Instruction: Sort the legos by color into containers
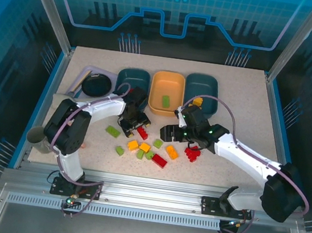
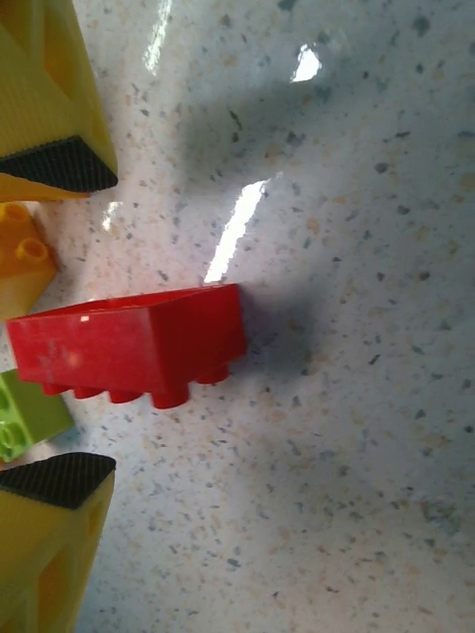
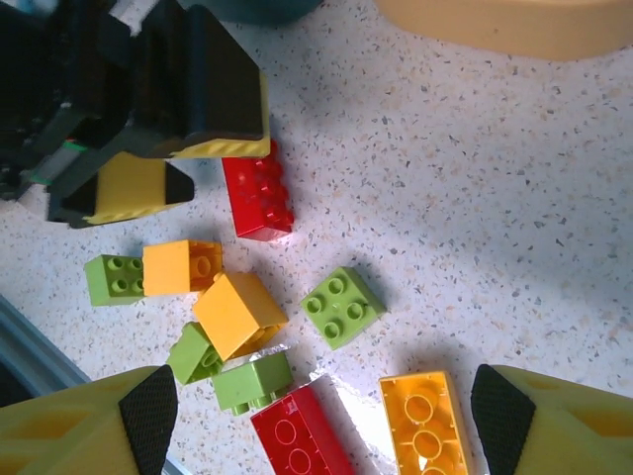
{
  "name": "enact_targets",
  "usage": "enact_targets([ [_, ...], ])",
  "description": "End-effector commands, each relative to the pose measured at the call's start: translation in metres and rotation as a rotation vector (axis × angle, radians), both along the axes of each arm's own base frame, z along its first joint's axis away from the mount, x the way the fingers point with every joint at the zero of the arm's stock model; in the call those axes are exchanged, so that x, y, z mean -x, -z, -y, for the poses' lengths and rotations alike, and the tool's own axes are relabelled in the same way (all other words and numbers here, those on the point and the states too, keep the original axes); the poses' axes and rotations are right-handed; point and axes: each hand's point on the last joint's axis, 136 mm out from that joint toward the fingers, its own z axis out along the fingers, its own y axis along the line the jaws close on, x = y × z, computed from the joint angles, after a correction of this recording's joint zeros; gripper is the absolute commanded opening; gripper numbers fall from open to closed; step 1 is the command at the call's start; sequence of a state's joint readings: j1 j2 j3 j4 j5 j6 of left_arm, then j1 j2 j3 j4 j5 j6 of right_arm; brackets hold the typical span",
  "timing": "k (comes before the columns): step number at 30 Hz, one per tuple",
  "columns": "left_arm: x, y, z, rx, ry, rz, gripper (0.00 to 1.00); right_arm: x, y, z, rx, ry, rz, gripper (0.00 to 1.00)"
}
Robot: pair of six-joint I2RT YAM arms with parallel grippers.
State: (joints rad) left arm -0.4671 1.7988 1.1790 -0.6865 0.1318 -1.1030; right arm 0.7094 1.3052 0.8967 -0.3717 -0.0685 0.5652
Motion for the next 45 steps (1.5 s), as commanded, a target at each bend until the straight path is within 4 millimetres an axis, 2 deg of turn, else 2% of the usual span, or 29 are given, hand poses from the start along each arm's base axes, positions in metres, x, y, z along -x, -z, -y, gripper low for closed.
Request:
enact_targets([
  [1, -0.007, 0.001, 0.003, -0.035, -0.008, 0.004, 0.69, 0.000, -0.020, -0.008, -0.070, -0.007, 0.048, 0.80],
  [14, 0.001, 0.027, 0.009, -0.137, 0.018, -0.075, 0.44, 0.002, -0.013, -0.009, -0.065, 0.000, 0.021, 0.80],
  [20, 0.007, 0.029, 0.006, -0.172, 0.023, -0.075, 0.30, 0.001, -0.012, -0.007, -0.055, 0.007, 0.016, 0.80],
  [25, 0.010, 0.023, 0.002, -0.184, 0.020, -0.058, 0.22, 0.001, -0.011, -0.005, -0.046, 0.020, 0.010, 0.80],
  [28, 0.008, 0.003, 0.002, -0.181, 0.023, -0.005, 0.21, 0.001, -0.014, -0.005, -0.050, 0.022, 0.014, 0.80],
  [32, 0.001, -0.041, 0.001, -0.162, 0.034, 0.104, 0.20, -0.001, -0.025, -0.004, -0.065, 0.030, 0.044, 0.80],
  [37, -0.020, -0.095, -0.025, -0.213, 0.072, 0.239, 0.20, -0.006, -0.040, -0.012, -0.116, 0.019, 0.076, 0.80],
  [41, -0.055, -0.112, -0.062, -0.267, 0.053, 0.302, 0.19, -0.013, -0.050, -0.028, -0.161, 0.004, 0.089, 0.80],
  [45, -0.094, -0.108, -0.096, -0.332, 0.043, 0.298, 0.18, -0.023, -0.065, -0.049, -0.233, -0.021, 0.112, 0.81],
])
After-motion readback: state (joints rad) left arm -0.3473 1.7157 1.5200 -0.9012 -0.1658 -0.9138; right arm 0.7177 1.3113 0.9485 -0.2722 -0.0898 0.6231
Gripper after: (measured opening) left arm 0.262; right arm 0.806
